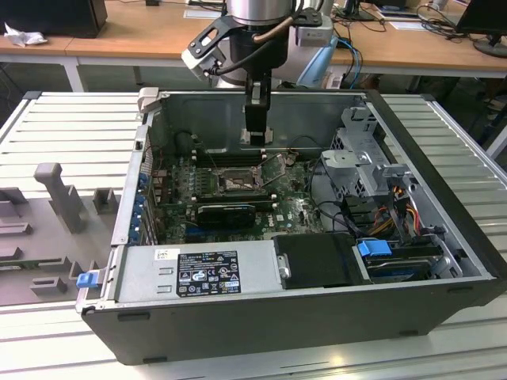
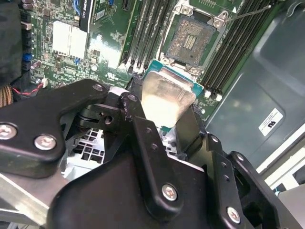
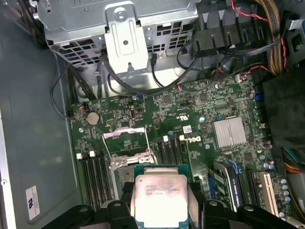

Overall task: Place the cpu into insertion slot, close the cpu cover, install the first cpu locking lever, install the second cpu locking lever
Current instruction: 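Place the cpu into insertion slot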

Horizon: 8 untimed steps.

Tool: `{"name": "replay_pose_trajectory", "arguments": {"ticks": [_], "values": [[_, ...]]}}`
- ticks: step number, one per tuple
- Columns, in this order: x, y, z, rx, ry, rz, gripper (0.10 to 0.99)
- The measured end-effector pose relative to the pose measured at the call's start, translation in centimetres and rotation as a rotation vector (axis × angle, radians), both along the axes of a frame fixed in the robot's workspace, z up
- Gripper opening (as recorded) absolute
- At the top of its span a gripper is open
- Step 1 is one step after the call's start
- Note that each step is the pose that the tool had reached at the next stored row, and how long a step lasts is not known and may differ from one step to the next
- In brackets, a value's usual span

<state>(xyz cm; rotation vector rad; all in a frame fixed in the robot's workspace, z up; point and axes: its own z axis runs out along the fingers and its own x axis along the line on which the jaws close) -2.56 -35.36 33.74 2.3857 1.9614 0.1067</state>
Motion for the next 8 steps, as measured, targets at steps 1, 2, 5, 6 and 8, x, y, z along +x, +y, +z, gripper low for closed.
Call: {"name": "replay_pose_trajectory", "arguments": {"ticks": [1,2,5,6,8], "values": [[0.00,0.00,-0.10,0.000,0.0000,0.005,0.529],[0.00,0.00,-0.19,0.000,0.0000,0.014,0.529],[0.00,0.00,-0.56,-0.001,0.0000,0.079,0.529],[0.00,0.00,-0.74,0.000,0.0000,0.112,0.529],[-0.03,0.00,-1.04,0.000,0.0000,0.146,0.529]]}}
